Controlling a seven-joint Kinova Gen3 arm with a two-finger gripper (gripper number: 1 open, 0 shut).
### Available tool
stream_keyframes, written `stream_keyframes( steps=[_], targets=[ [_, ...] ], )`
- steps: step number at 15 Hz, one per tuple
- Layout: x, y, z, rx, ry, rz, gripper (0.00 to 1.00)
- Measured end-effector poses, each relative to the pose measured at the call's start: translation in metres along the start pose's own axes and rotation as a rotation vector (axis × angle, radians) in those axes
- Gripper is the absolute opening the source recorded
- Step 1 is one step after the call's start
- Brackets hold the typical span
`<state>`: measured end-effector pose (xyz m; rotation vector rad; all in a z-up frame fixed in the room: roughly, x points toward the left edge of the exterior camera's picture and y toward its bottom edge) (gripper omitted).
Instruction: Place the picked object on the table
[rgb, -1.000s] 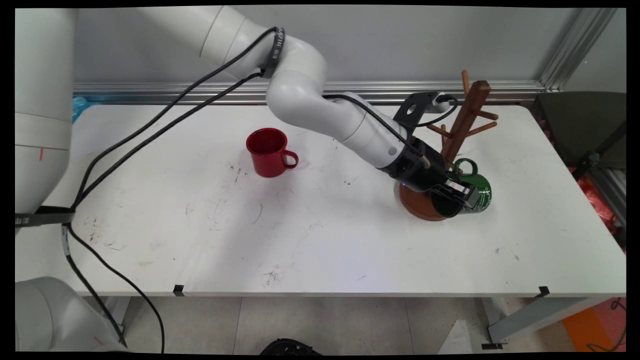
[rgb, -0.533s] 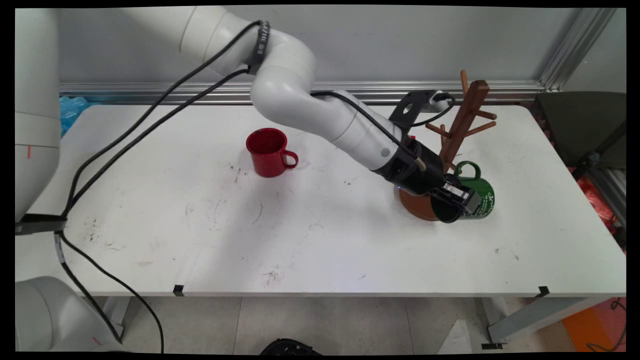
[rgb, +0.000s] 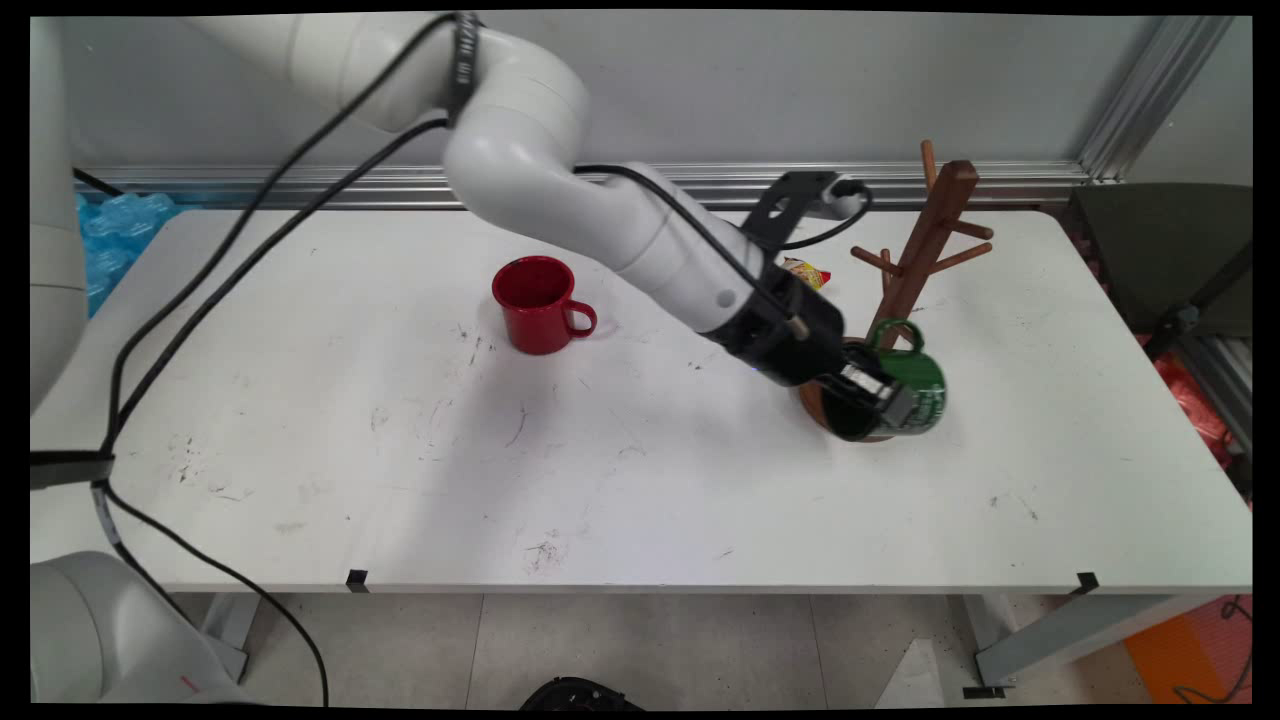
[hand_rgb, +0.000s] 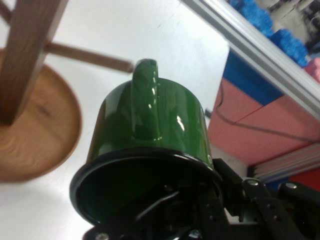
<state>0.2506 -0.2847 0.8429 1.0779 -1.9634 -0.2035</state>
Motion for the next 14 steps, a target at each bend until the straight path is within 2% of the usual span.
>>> stream_keyframes(
  steps=[8,14],
  targets=[
    [-0.012,0.005,-0.044,0.090,-0.063,0.070,0.00],
    [-0.011,-0.003,-0.089,0.237,-0.150,0.162,0.00]
  ],
)
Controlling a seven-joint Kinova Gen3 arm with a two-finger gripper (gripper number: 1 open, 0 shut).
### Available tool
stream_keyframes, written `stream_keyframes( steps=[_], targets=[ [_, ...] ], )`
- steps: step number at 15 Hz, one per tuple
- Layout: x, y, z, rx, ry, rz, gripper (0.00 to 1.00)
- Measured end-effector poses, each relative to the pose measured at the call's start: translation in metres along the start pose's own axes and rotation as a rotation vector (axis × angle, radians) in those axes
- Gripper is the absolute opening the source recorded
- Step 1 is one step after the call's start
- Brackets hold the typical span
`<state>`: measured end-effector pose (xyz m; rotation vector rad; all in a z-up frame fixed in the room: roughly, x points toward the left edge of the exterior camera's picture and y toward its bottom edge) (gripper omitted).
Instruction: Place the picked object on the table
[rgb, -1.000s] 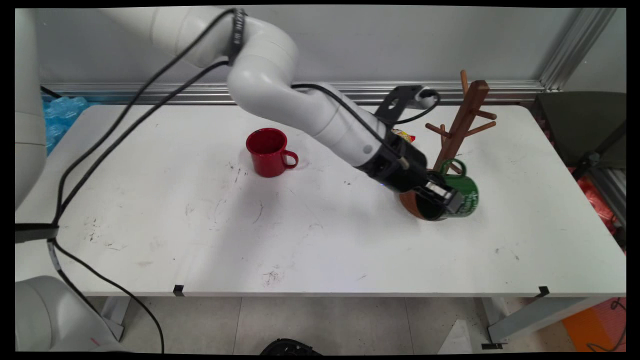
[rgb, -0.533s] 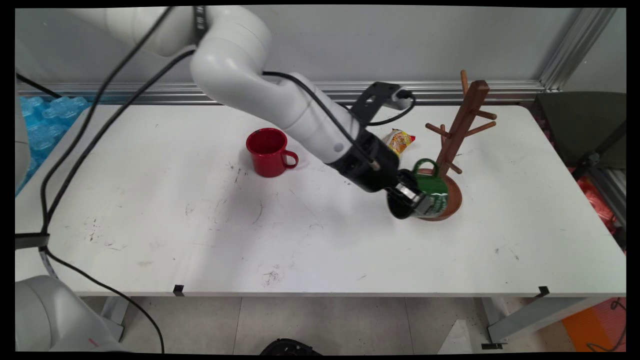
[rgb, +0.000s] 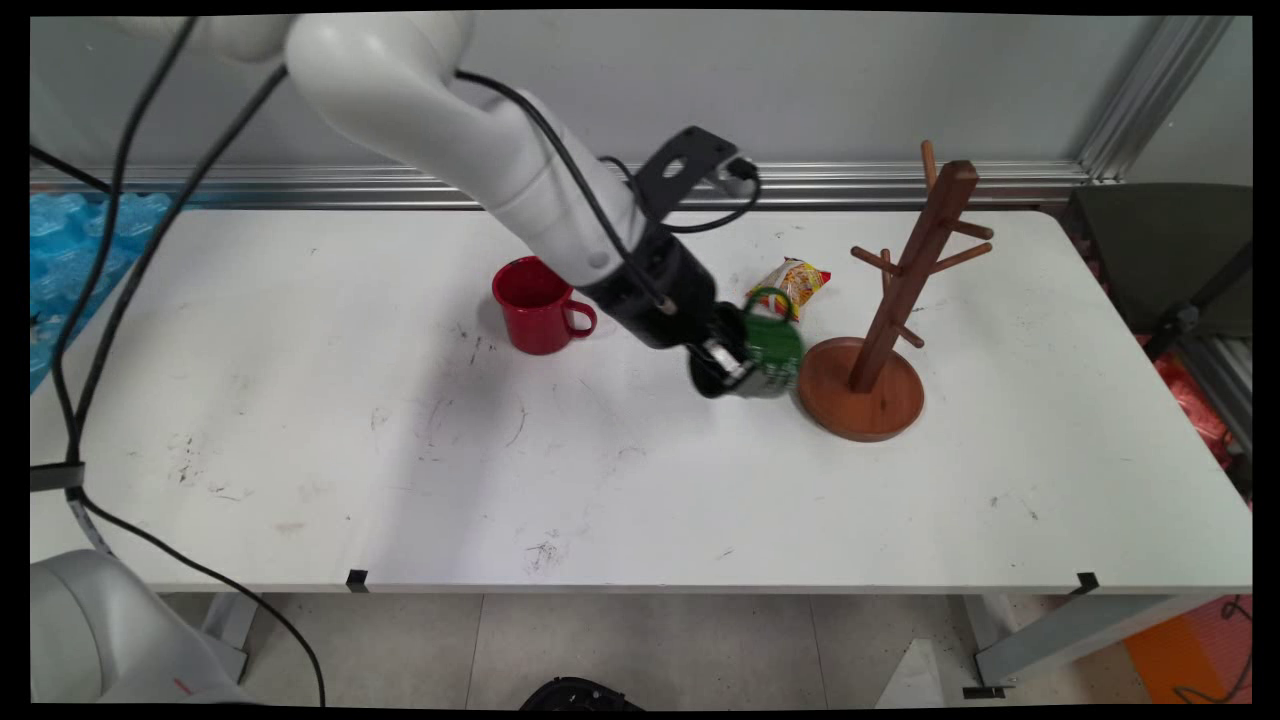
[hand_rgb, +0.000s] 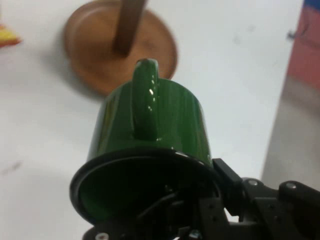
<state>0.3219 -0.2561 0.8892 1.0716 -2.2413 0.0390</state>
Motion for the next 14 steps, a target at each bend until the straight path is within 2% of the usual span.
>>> stream_keyframes(
  steps=[5,8,14],
  targets=[
    [-0.006,-0.009,-0.027,0.101,-0.096,0.059,0.00],
    [-0.012,-0.014,-0.041,0.168,-0.175,0.091,0.00],
    [-0.022,-0.021,-0.055,0.268,-0.324,0.140,0.00]
  ],
)
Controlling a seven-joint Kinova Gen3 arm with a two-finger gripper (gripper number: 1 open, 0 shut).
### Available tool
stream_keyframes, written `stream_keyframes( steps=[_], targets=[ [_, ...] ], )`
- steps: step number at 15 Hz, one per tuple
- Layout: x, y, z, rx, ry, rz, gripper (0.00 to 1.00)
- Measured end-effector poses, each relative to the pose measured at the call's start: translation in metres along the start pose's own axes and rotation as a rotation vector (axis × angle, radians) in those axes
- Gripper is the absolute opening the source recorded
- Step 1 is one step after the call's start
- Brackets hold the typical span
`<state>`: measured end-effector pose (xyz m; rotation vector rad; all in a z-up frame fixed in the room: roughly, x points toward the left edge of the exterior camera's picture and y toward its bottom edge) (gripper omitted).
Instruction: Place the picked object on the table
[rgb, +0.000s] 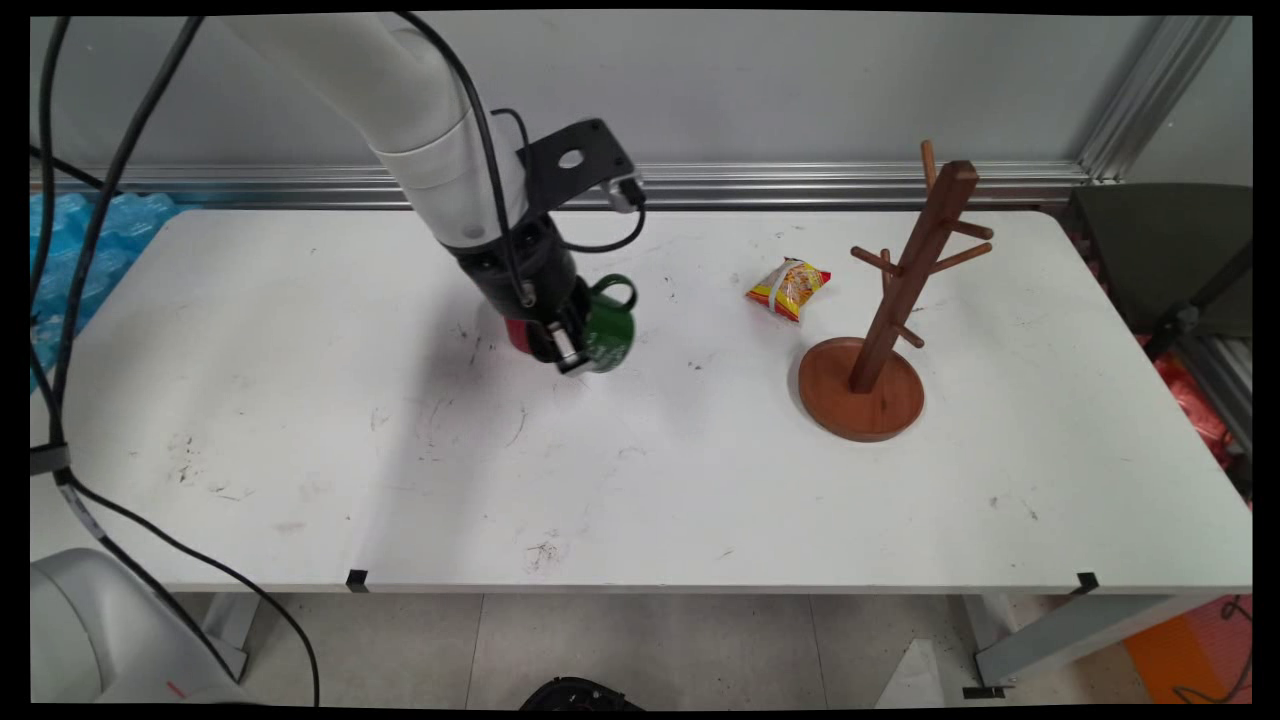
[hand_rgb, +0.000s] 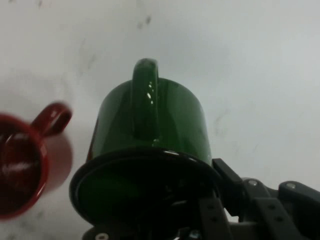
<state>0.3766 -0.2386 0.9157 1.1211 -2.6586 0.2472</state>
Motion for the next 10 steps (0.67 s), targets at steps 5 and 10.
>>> stream_keyframes(
  steps=[5,10],
  targets=[
    [-0.012,-0.007,0.001,0.060,-0.137,0.016,0.00],
    [-0.017,-0.009,0.011,0.069,-0.214,0.021,0.00]
  ],
)
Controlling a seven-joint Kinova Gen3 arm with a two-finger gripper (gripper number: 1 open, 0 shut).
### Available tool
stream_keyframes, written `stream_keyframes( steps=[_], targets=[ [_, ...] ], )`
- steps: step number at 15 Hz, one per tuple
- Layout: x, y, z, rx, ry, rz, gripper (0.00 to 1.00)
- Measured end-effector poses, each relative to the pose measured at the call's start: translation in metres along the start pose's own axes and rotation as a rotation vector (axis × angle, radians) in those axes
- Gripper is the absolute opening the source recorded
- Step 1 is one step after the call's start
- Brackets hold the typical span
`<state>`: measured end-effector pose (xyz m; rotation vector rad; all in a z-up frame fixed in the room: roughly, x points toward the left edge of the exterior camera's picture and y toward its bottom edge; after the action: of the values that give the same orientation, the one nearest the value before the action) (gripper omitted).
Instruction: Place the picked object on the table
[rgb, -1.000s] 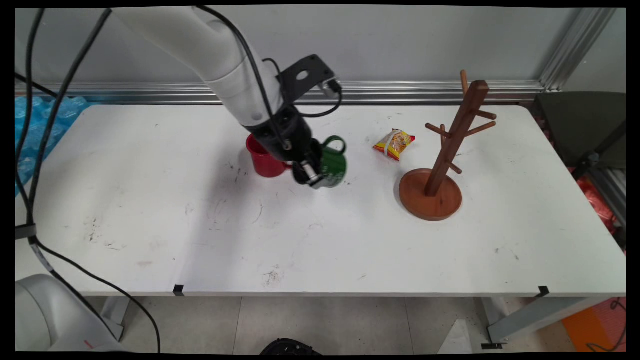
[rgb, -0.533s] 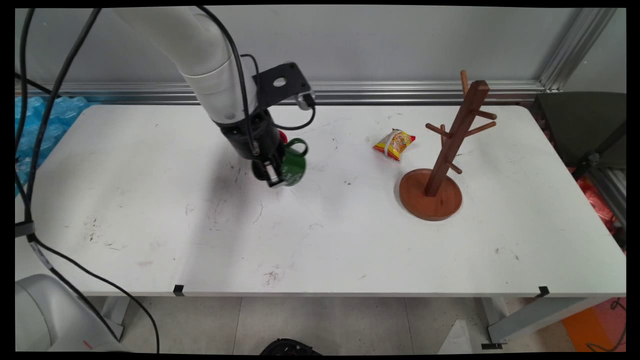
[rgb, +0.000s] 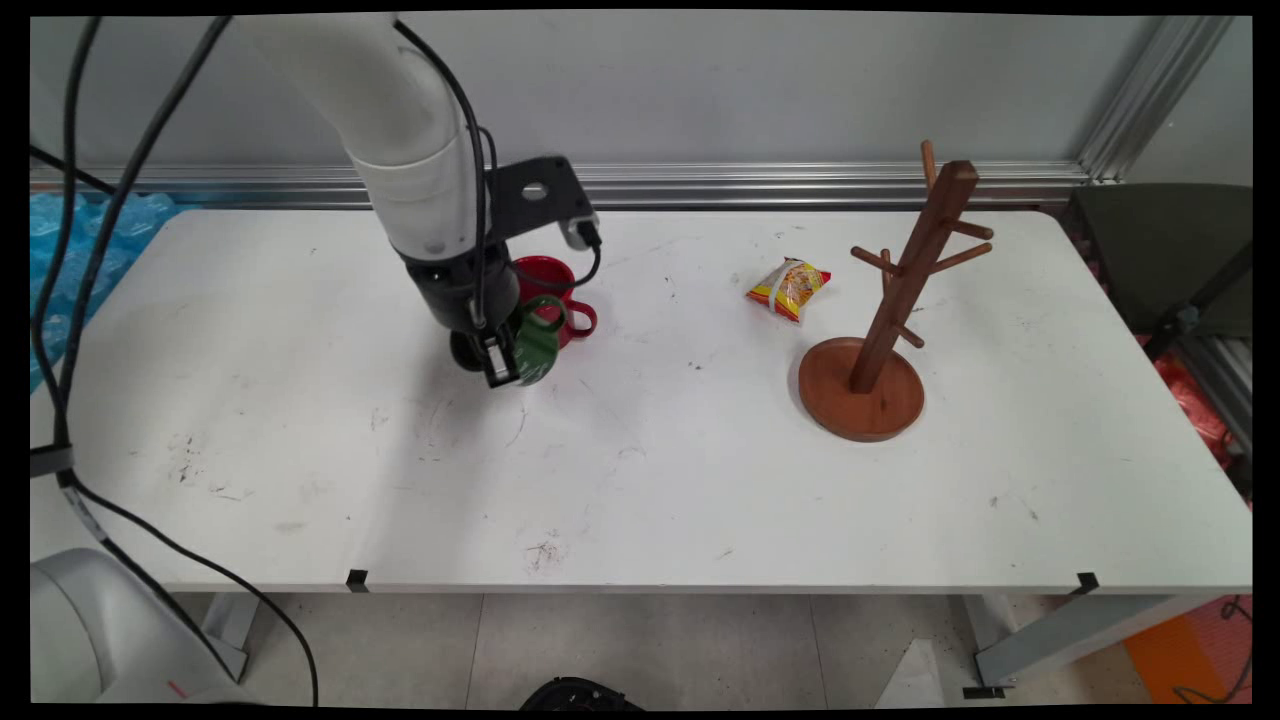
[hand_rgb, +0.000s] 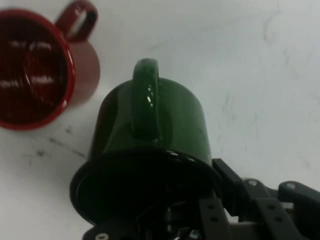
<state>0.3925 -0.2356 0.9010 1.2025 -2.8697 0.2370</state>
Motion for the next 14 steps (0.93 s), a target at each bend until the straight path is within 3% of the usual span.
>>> stream_keyframes(
  steps=[8,14],
  targets=[
    [0.006,-0.004,0.028,-0.008,-0.122,0.045,0.00],
    [0.022,-0.003,0.049,-0.031,-0.180,0.083,0.00]
  ],
)
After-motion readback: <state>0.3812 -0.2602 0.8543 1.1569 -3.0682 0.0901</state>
